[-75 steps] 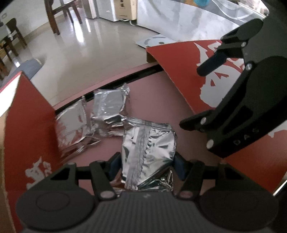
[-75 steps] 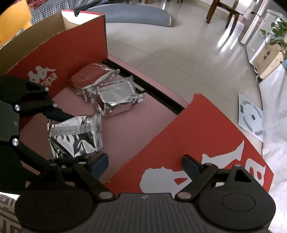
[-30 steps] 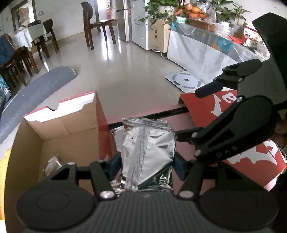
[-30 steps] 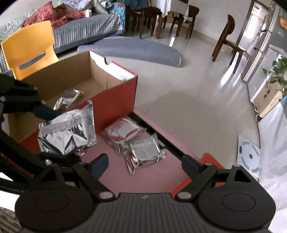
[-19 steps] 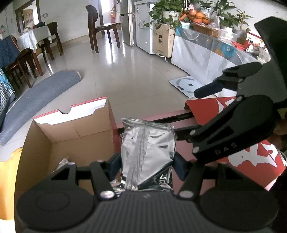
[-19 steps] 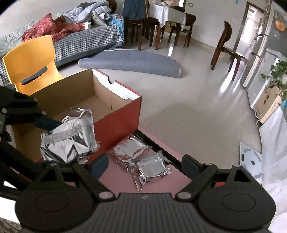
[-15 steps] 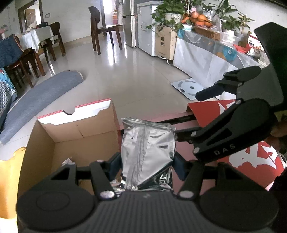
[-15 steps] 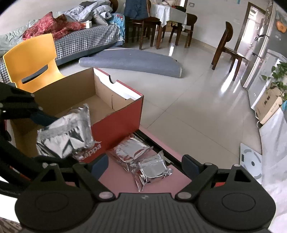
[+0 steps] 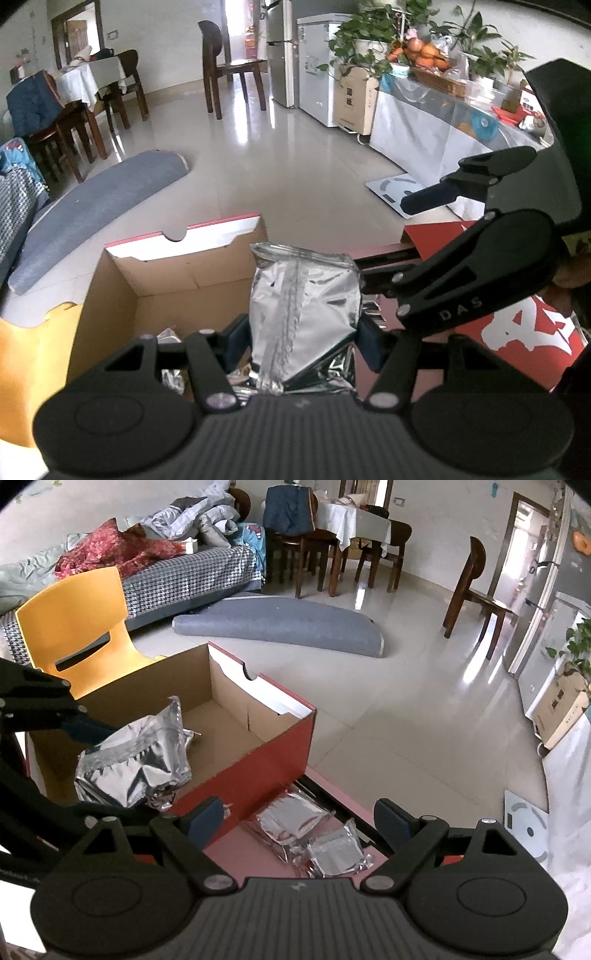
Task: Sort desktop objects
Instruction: 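Lower the silver packet with the left gripper into the cardboard box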
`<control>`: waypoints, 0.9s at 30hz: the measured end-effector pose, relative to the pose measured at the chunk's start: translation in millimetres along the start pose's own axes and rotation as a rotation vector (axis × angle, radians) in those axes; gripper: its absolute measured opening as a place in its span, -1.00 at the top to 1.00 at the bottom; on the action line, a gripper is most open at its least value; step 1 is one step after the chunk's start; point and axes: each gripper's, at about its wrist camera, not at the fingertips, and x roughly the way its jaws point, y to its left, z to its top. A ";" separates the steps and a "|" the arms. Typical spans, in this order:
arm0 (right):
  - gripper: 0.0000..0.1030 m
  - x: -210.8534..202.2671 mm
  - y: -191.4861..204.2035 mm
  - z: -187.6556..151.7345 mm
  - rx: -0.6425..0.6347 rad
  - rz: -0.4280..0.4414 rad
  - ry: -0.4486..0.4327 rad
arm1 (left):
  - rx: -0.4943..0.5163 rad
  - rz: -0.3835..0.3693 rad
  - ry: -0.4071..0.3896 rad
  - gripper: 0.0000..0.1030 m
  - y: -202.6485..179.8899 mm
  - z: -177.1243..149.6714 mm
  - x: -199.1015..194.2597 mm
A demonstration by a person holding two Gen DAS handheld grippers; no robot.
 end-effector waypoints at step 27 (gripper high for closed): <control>-0.72 23.3 35.4 31.5 -0.035 0.065 -0.007 | -0.154 0.115 0.010 -0.13 91.3 -18.8 -8.5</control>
